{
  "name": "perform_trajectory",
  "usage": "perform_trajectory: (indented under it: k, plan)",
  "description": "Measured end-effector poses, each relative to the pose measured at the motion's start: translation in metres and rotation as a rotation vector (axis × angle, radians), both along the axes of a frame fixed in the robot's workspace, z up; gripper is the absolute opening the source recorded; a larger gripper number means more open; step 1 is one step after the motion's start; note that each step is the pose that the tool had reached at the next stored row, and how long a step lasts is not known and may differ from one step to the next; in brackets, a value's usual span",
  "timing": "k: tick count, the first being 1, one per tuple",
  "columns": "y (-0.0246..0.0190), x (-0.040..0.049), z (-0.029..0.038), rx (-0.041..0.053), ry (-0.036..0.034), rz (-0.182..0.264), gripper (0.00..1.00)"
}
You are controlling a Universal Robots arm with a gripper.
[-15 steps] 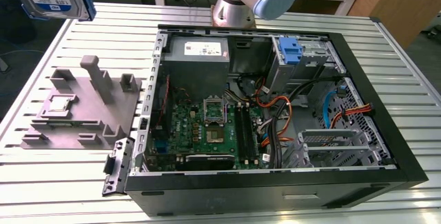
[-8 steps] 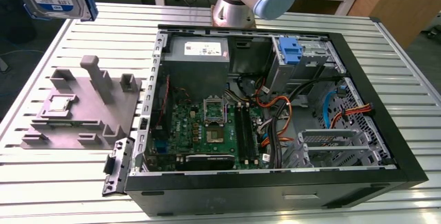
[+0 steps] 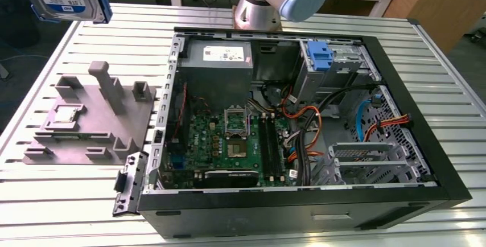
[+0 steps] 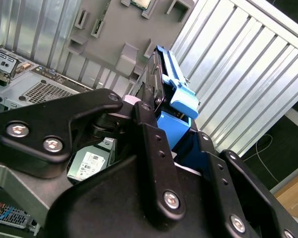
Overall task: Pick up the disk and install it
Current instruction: 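Pick up the disk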
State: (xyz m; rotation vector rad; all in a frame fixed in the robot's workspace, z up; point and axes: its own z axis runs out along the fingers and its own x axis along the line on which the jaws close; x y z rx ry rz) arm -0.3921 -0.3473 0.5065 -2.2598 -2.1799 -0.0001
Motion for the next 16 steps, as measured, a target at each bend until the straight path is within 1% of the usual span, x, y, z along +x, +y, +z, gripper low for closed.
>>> perform_trajectory:
  k: [10, 16]
  plan:
    - [0.0000, 0.0002, 0.0000, 0.0000, 0.0000, 0.000, 0.37]
    - [-0.0055, 0.0002, 0.0000, 0.0000, 0.0000, 0.000, 0.37]
